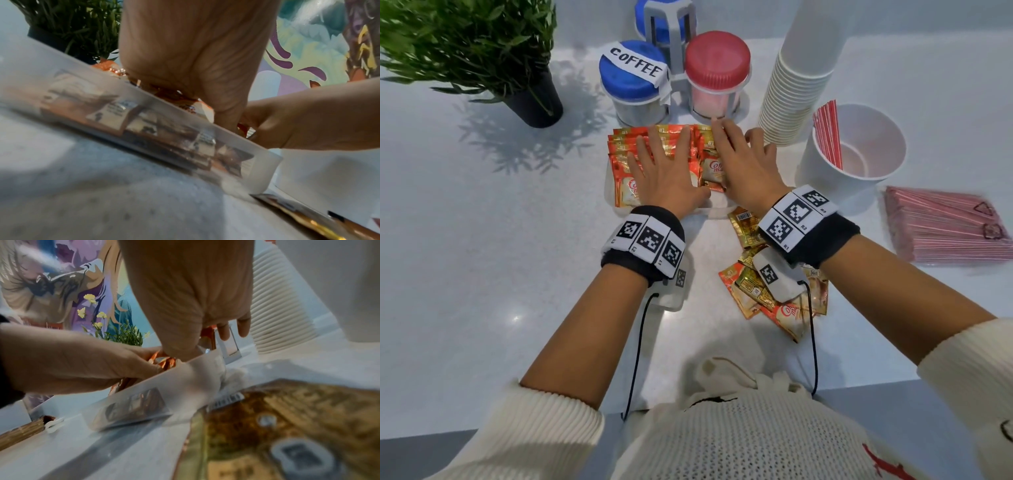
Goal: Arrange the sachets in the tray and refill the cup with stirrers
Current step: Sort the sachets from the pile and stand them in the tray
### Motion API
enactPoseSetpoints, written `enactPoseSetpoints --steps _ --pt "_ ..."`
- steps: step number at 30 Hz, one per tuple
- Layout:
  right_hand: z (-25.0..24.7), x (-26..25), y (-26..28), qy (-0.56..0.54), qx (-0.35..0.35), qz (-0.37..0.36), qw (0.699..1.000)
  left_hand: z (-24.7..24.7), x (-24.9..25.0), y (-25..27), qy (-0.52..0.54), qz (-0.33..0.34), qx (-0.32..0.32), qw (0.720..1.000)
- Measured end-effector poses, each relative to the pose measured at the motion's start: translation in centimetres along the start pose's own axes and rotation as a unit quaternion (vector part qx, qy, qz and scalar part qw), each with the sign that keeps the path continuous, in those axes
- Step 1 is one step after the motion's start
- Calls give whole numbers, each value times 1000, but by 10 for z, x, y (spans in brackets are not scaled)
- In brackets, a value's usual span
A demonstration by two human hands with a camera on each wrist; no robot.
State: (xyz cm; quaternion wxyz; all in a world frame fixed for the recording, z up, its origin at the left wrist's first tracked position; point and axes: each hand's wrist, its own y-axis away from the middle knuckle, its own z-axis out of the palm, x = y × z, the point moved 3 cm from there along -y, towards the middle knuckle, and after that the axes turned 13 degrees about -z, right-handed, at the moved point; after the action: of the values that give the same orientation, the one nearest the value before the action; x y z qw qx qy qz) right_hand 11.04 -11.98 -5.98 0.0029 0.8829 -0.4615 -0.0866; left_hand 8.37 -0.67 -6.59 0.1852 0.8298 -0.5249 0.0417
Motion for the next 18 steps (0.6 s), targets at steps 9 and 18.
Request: enactPoseSetpoints --steps 9,18 --pt "-33 18 20 -188 92 -2 978 -26 6 17 95 18 10 995" --pt "-8 42 63 -133 -77 87 984 -31 26 57 256 137 -13 957"
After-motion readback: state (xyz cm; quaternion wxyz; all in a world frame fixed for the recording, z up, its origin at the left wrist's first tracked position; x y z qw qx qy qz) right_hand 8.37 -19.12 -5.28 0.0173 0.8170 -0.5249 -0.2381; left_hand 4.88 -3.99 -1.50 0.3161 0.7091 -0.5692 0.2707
